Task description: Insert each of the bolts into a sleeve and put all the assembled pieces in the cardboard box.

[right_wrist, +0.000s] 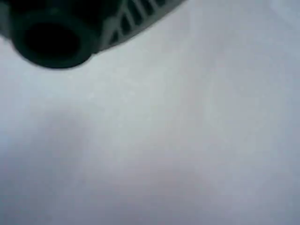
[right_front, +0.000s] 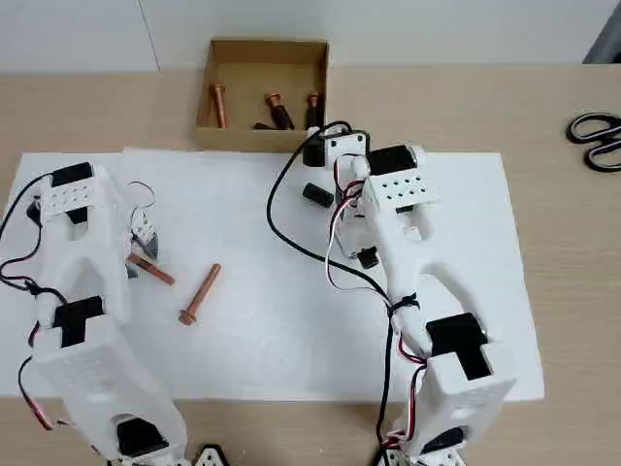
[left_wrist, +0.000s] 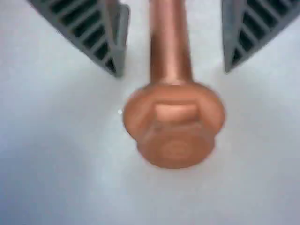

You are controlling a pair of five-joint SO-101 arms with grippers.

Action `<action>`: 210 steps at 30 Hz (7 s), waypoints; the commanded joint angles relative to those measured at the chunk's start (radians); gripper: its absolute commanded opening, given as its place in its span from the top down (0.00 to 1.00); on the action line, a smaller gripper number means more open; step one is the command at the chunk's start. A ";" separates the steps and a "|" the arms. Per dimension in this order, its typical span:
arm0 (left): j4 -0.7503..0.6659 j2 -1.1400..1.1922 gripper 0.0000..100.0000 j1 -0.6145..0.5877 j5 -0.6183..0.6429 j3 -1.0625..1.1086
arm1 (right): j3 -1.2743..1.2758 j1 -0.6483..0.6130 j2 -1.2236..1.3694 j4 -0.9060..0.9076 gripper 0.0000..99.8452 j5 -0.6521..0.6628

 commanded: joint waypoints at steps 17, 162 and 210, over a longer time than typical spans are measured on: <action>-0.002 -0.026 0.99 0.058 -0.127 -0.065 | -0.003 0.010 -0.062 -0.004 0.99 0.008; -0.767 -1.536 0.99 0.948 -0.396 0.863 | 1.488 -0.237 -1.992 -0.733 1.00 -0.247; -0.766 -1.534 0.99 0.953 -0.393 0.931 | 1.508 -0.317 -1.997 -0.766 1.00 -0.245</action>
